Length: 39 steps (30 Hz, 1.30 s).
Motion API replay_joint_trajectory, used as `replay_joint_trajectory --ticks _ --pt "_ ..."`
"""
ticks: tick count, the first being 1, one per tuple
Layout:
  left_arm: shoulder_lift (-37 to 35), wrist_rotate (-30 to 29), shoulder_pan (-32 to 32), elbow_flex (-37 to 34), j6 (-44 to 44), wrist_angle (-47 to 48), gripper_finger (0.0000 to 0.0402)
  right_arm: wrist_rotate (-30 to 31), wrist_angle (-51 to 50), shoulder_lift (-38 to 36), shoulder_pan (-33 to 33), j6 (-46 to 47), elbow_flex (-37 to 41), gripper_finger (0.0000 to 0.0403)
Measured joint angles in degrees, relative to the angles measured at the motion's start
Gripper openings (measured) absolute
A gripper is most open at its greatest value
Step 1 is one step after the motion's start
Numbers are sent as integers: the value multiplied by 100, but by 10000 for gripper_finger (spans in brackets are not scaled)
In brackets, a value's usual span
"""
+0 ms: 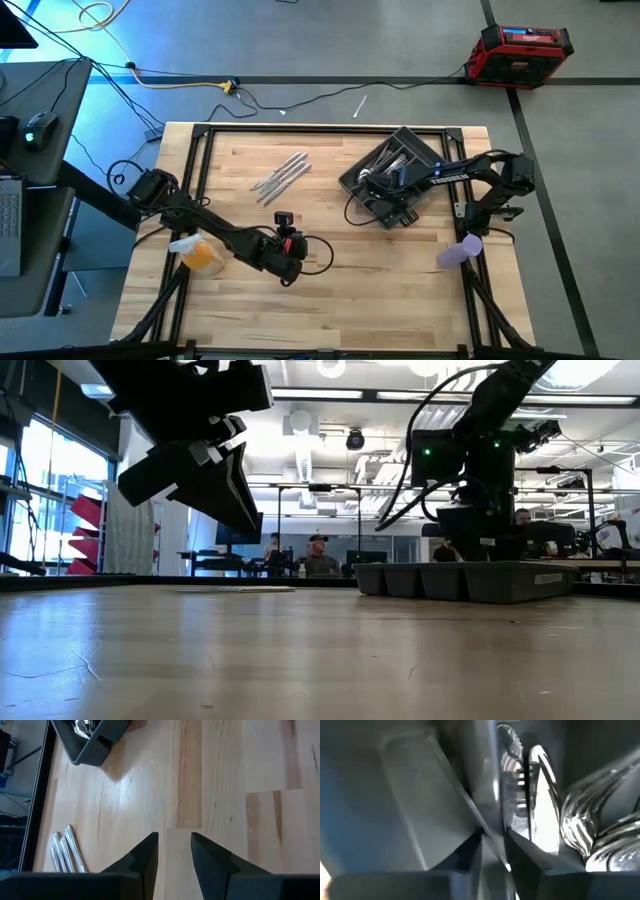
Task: Sort silverware
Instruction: Put the knife in the silverware tray
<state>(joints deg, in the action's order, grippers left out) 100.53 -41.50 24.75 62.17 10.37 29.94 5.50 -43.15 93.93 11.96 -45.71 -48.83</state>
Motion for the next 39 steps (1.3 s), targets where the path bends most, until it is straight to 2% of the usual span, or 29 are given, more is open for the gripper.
replay_joint_trajectory --ticks 2,12,22,26,31,36,39 --pt "-4 0 0 0 0 -11 97 47 -182 2 -32 -73 -96 15" --pt "-4 2 2 0 -2 -16 97 410 -1382 9 14 48 -857 0" --pt "-4 193 2 0 0 -21 97 284 -755 9 232 41 -626 0" --pt "-4 230 2 0 0 -23 97 438 -688 9 268 44 -618 1" --pt "-4 229 2 0 0 -23 97 544 -801 9 265 -26 -618 41" --pt "-4 236 2 0 7 -23 97 1438 -1084 9 234 251 -696 102" --pt "-4 238 4 0 7 -21 97 1558 -1410 -7 150 584 -949 122"
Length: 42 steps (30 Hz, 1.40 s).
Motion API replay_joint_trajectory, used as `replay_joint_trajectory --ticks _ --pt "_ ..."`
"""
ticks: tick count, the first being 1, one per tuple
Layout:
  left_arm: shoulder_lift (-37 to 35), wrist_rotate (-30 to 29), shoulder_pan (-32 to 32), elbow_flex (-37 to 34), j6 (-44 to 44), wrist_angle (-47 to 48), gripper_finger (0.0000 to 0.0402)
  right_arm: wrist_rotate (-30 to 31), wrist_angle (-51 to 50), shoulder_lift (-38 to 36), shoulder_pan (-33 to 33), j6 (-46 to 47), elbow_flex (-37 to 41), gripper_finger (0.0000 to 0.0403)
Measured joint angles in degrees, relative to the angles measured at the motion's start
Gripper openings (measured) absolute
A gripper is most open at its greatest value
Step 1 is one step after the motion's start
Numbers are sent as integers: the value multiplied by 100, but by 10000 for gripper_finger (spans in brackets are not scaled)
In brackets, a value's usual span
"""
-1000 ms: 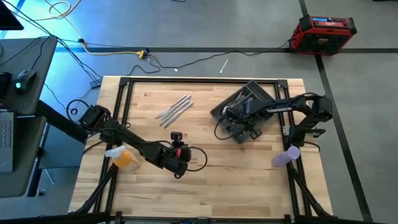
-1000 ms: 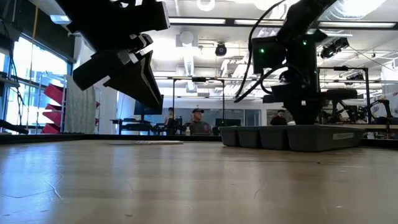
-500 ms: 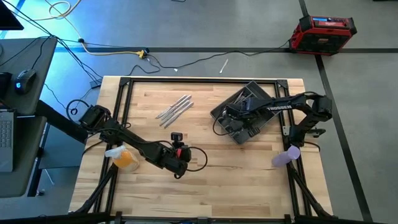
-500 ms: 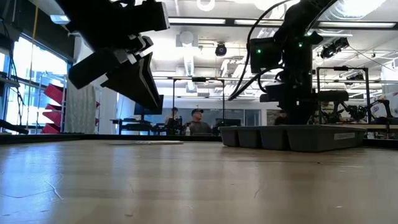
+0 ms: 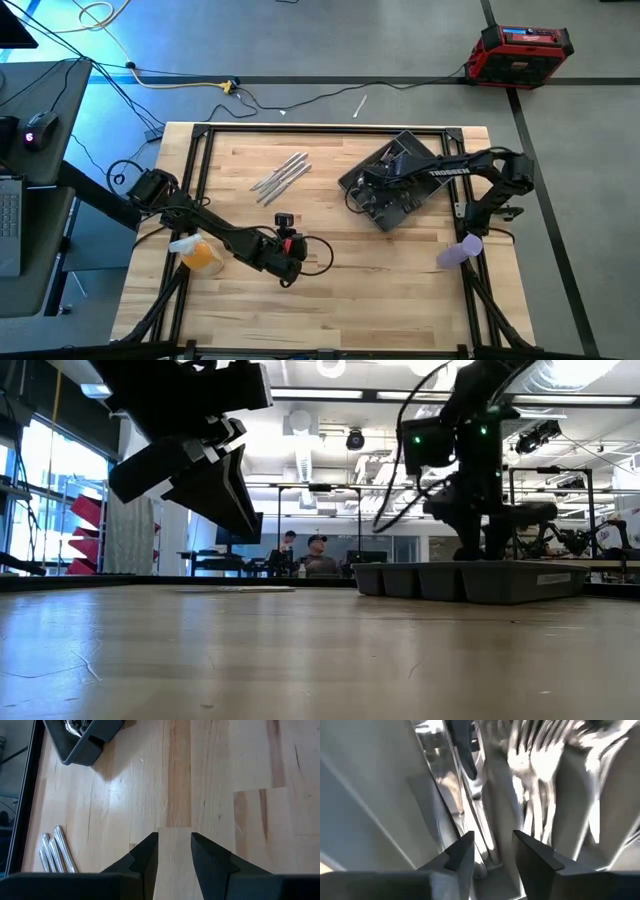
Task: Sort silverware
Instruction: Put the knife in the silverware tray
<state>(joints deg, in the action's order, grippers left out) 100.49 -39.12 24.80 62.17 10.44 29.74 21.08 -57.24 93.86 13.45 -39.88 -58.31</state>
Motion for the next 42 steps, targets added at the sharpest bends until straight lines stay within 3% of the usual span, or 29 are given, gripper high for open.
replay_joint_trajectory --ticks 4,8,15,18,24,31,36,42 --pt "0 -2 -1 -2 20 89 97 -284 -4 -252 -146 494 -266 128" --pt "-4 -97 0 -160 281 404 97 -624 675 -629 -430 944 -290 128" --pt "-291 -4 -324 -723 1415 750 97 -1682 3065 -1012 -1436 2310 -131 128" --pt "-619 437 -698 -1100 1598 438 97 -1818 4232 -920 -1918 2957 -23 128" --pt "-987 1457 -1687 -2117 1324 -1340 97 -1503 5707 -405 -2731 3296 117 128" --pt "-938 1250 -2682 -2590 716 -2783 97 -571 6005 246 -3242 3759 119 128" --pt "-920 1271 -3349 -2583 542 -3284 98 -399 6051 628 -3316 3989 121 128" --pt "-571 2152 -4086 -2583 423 -3467 99 -391 6092 836 -3270 3958 123 128"
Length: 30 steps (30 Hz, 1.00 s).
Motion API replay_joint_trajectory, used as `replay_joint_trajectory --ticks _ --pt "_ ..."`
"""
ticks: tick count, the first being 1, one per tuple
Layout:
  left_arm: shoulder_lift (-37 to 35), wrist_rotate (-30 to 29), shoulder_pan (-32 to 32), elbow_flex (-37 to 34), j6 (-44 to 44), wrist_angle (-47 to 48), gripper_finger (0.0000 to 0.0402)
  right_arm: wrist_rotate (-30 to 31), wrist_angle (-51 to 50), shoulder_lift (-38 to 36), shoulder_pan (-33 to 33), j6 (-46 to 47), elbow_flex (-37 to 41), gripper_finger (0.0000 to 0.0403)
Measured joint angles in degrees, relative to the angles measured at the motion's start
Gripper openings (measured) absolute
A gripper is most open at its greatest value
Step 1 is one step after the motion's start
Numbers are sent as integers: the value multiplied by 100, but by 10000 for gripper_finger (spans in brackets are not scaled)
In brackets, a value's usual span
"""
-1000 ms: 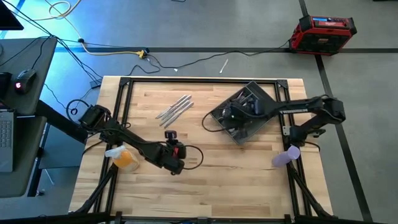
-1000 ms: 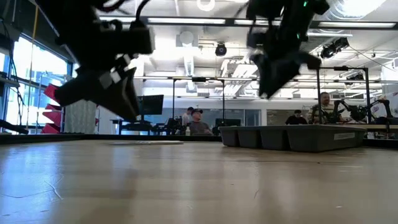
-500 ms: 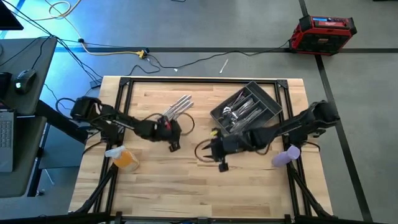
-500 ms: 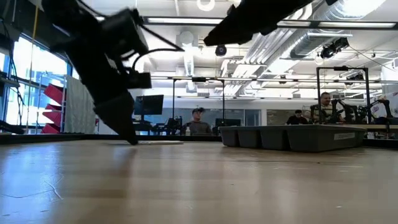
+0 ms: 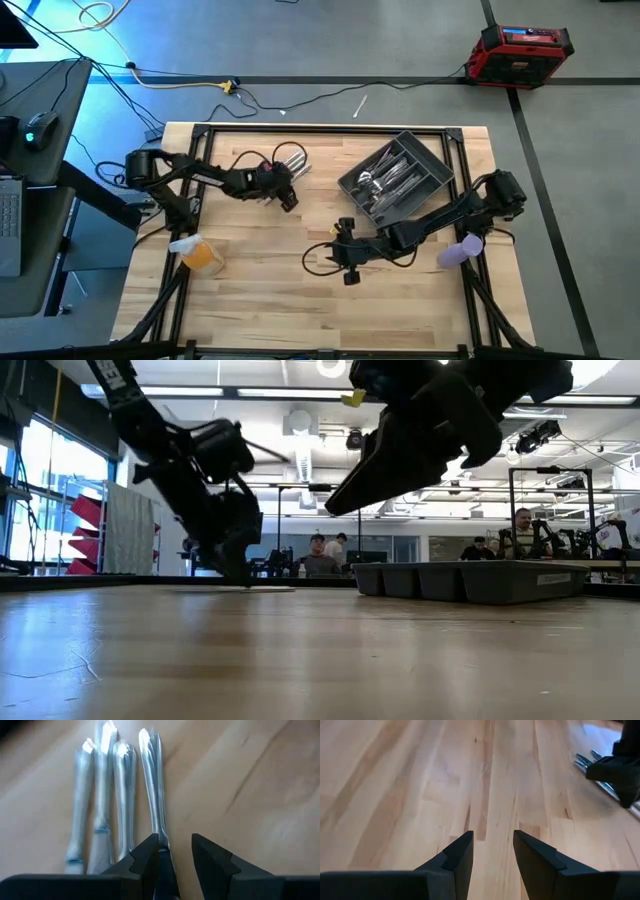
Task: Sort silverware
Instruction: Put the knife in the silverware tray
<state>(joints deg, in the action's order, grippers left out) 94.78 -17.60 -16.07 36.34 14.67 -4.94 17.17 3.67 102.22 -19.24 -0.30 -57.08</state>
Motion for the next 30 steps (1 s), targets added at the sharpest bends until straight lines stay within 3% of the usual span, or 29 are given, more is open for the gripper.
replay_joint_trajectory --ticks 5,11,15,22,30 --pt "392 423 -155 27 26 -284 99 -9 14 11 8 -13 0 128" --pt "427 822 317 26 409 -322 99 -70 -6 11 8 5 0 128" --pt "448 878 759 27 630 -300 85 -77 -22 11 7 -13 0 128" --pt "460 631 1489 15 1072 -348 20 -86 -23 11 6 -13 0 128" --pt "474 779 2037 209 1292 -576 16 -86 -24 11 8 -13 0 128"
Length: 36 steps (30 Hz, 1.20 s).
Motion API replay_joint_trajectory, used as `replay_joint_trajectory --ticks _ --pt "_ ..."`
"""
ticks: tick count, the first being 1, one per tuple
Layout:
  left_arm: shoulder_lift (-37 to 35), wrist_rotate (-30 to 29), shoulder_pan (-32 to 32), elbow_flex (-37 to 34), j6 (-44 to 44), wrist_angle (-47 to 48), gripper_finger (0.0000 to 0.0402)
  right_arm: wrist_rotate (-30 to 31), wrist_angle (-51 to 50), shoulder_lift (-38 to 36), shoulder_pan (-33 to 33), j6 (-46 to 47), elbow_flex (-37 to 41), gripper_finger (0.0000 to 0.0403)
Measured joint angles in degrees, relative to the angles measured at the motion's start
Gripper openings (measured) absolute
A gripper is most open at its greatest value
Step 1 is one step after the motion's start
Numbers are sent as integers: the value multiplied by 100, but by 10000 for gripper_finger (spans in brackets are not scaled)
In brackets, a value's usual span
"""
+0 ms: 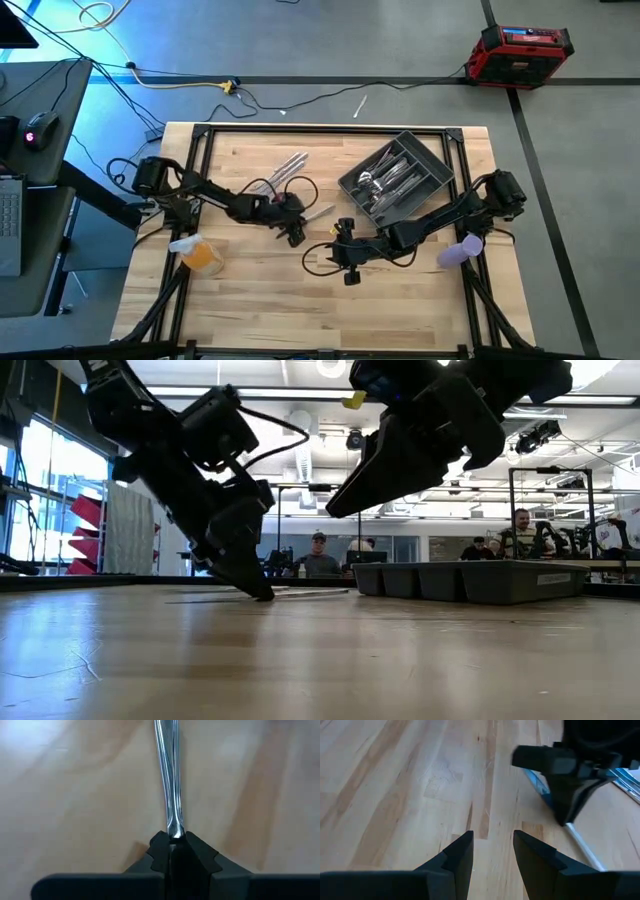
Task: Sort silverware
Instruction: Put the knife in the silverware tray
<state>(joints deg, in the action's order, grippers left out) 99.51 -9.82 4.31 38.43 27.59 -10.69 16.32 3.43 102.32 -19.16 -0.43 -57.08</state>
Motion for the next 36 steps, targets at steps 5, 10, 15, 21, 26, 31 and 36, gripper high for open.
replay_joint_trajectory --ticks 5,10,15,21,26,31,36 --pt "19 712 285 221 46 -19 5 0 -92 0 0 6 0 128" --pt "19 786 553 296 98 6 6 -73 -119 159 84 151 -7 128" --pt "19 580 765 300 173 -4 3 -618 315 655 396 173 -5 130" --pt "19 430 863 303 138 0 2 -1055 738 989 725 166 -5 155" --pt "19 347 873 306 82 19 1 -1446 930 1131 999 162 -4 176" --pt "19 314 868 309 70 17 0 -1751 1633 1494 1099 151 -4 172" --pt "17 225 867 309 70 14 0 -1800 2125 1741 1091 242 -28 157"
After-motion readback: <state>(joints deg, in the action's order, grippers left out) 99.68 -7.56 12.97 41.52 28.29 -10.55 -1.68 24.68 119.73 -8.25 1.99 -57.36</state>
